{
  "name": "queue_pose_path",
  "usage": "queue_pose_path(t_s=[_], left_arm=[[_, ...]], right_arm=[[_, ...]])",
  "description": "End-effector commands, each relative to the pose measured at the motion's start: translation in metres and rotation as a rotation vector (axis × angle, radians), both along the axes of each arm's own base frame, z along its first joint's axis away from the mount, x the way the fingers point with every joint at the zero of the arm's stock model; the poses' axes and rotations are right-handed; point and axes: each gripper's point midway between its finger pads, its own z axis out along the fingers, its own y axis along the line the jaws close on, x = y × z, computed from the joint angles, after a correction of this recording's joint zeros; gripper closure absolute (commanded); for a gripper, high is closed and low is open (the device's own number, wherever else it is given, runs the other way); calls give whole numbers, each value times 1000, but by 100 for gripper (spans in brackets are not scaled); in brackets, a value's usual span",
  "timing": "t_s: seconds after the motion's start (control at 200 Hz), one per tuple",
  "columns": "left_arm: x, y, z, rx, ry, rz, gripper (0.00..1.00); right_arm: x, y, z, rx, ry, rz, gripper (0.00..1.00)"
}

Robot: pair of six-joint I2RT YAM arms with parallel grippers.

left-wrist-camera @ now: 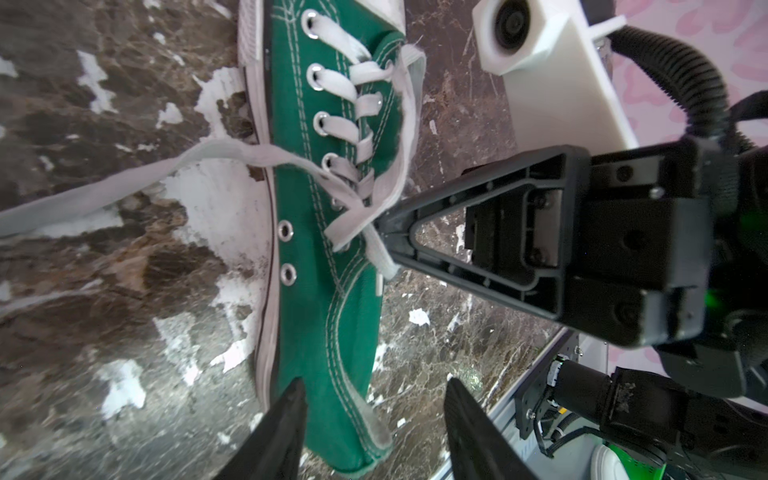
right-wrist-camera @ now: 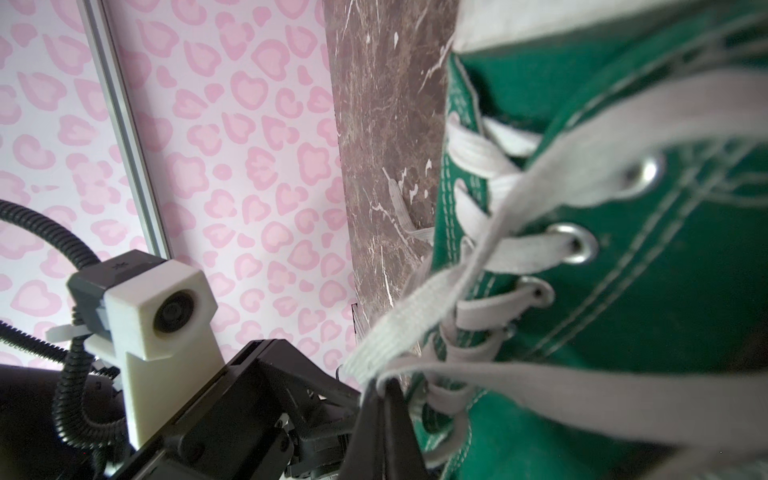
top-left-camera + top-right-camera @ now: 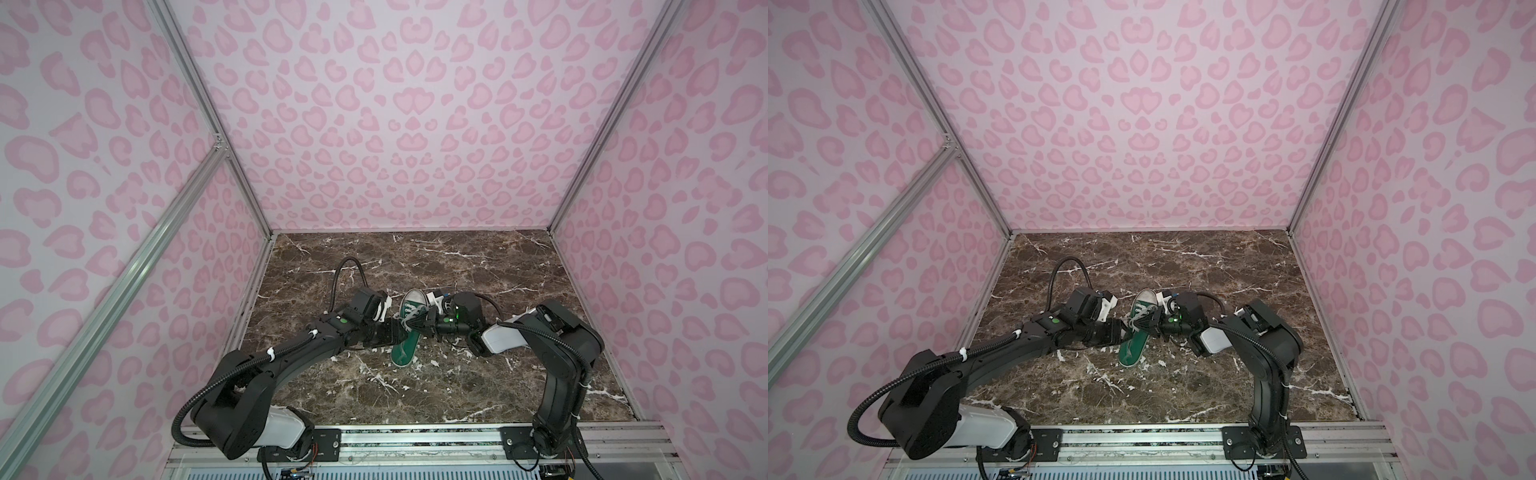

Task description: Tie the shoes

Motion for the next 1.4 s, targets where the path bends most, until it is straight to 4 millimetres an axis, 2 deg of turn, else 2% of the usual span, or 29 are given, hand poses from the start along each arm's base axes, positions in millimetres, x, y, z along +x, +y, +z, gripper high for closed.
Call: queue_pose_path(t_s=[0.0,0.215,0.23,0.26,0.435,0.83,1.105,1.395], left_arm=[[7,-11,5,-56,-19,-7,53],[13,-16,-5,-66,-2,8,62],[13,-16,-6,-65,-1,12,67],[14,-17,-7,-71,-4,16,69],[16,-20,-14,-93,9,28,73],[19,-18,-21,-125,13,83,74],[23,-20,-16,-155,-2,84,75],[25,-21,-18,-159,3,85,86]], right_arm=[[-1,2,4,30,-18,9,99],[-3,2,4,35,-17,13,99],[-3,2,4,35,-16,14,99],[-2,1,3,34,-15,11,99],[-3,2,3,37,-12,15,99],[-3,3,3,51,-10,18,99],[-4,5,3,58,-9,23,99],[-4,5,4,61,-8,24,99]])
